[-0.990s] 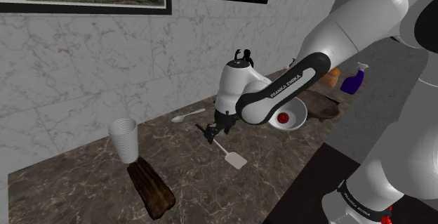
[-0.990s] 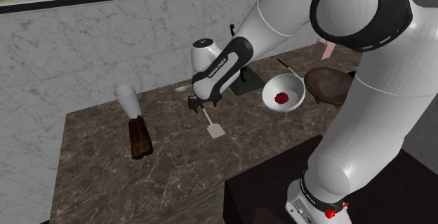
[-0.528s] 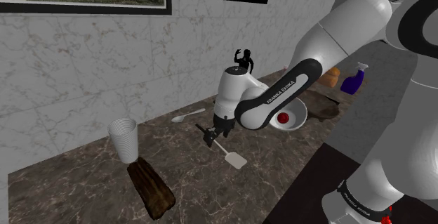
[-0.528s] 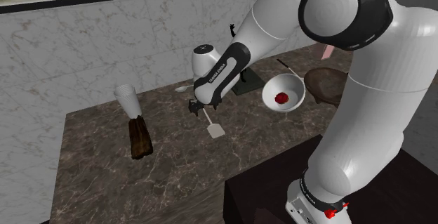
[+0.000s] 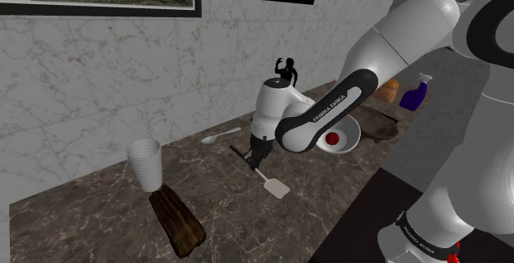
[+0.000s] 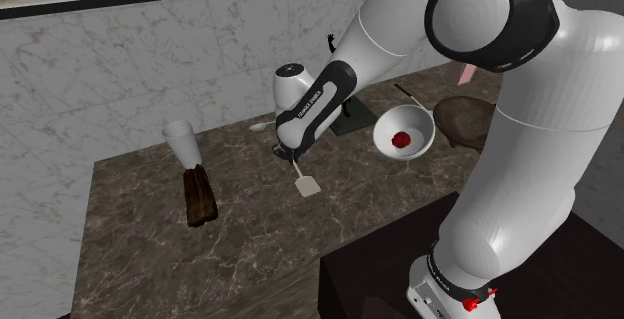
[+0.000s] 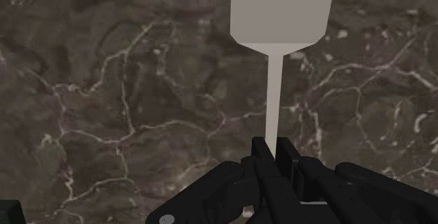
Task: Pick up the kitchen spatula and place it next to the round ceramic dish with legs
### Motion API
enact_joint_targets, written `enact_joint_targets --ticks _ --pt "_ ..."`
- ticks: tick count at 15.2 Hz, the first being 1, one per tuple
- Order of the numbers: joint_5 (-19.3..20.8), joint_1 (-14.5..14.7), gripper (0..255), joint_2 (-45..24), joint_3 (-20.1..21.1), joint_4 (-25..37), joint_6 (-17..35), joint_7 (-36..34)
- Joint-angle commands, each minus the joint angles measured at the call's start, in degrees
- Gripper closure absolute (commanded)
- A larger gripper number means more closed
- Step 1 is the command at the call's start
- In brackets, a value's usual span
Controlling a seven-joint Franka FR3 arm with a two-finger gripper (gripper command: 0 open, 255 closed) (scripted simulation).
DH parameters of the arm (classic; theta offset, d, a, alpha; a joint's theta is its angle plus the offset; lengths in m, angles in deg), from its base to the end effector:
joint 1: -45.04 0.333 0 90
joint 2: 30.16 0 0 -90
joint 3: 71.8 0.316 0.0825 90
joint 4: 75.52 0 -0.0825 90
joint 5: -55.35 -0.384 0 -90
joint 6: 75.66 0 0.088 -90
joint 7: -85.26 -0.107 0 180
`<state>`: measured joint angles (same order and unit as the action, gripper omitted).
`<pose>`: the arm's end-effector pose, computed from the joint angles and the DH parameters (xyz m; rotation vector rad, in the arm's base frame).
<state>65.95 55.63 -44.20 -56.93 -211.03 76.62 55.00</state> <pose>0.4625 0.2287 0.2320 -3.1352 -0.1072 -0.1045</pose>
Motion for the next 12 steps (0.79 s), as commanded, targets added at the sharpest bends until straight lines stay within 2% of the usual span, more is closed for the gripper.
enact_joint_targets --ticks 1,6,12 --pt "0.0 0.0 255 0.0 0.0 0.0 0.0 0.0" --pt "0.0 0.0 255 0.0 0.0 0.0 0.0 0.0" --pt "-2.86 -0.79 255 4.25 1.23 0.16 -4.18 2.12"
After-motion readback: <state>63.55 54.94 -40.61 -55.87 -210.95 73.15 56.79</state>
